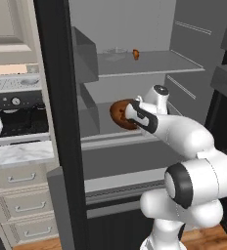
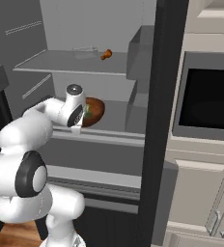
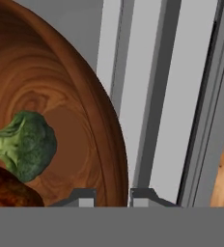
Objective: Pick the chicken drumstick and broccoli from their plates and place them in the bowl. Then put the bowl in the fridge.
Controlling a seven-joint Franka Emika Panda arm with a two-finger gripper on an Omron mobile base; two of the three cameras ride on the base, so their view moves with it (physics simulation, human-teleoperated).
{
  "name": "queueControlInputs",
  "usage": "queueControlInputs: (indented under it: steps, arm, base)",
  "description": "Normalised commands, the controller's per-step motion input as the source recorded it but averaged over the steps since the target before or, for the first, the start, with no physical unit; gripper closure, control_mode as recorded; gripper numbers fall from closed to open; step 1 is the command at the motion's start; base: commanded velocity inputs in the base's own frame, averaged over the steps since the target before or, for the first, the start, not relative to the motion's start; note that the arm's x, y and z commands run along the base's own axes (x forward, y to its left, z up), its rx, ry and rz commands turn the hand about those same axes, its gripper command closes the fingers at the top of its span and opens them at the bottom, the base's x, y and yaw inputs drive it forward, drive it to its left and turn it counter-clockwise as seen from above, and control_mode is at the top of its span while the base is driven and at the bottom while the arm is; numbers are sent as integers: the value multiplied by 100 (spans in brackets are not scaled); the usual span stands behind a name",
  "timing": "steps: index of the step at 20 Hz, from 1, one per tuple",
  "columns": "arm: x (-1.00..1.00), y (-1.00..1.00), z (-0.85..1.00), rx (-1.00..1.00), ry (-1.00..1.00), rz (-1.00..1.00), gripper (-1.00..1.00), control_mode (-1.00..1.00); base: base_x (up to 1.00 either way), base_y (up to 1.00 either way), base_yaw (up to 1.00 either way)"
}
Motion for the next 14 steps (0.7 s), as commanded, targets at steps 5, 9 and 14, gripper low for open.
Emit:
queueControlInputs:
  steps: [5, 9, 14]
  arm:
    - [45, 1, -14, 1, 1, 0, 100, -100]
    - [39, 5, -25, 2, 0, 0, 100, -100]
    - [41, 1, -22, 0, 3, 0, 100, -100]
  base:
    - [0, 0, 0]
    - [0, 0, 0]
    - [0, 0, 0]
